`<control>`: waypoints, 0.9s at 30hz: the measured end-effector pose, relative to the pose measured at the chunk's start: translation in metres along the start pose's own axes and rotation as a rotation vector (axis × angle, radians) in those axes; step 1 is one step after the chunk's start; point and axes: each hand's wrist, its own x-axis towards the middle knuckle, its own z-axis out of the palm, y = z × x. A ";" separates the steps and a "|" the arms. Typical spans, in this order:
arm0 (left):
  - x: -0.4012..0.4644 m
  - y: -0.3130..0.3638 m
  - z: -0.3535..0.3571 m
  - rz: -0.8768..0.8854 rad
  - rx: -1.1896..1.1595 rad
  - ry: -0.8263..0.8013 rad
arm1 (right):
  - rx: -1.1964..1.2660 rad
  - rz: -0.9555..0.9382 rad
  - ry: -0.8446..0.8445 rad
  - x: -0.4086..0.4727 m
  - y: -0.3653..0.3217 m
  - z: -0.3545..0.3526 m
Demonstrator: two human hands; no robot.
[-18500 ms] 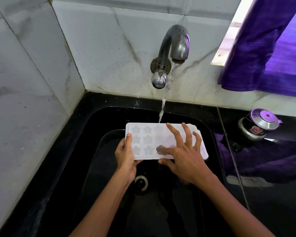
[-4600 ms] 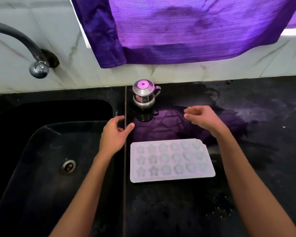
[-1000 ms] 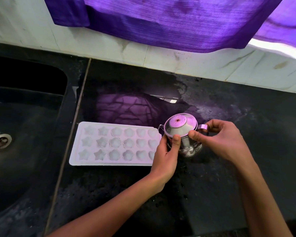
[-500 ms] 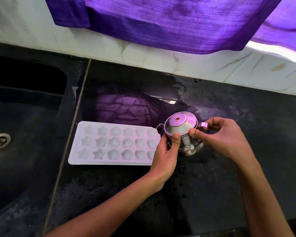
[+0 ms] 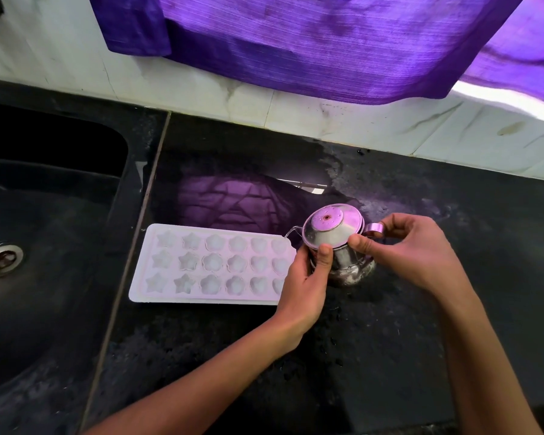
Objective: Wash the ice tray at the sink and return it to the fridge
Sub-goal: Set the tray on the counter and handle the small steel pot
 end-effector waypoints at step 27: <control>0.002 -0.010 -0.011 0.174 0.134 -0.009 | 0.241 0.017 0.013 -0.010 0.011 0.005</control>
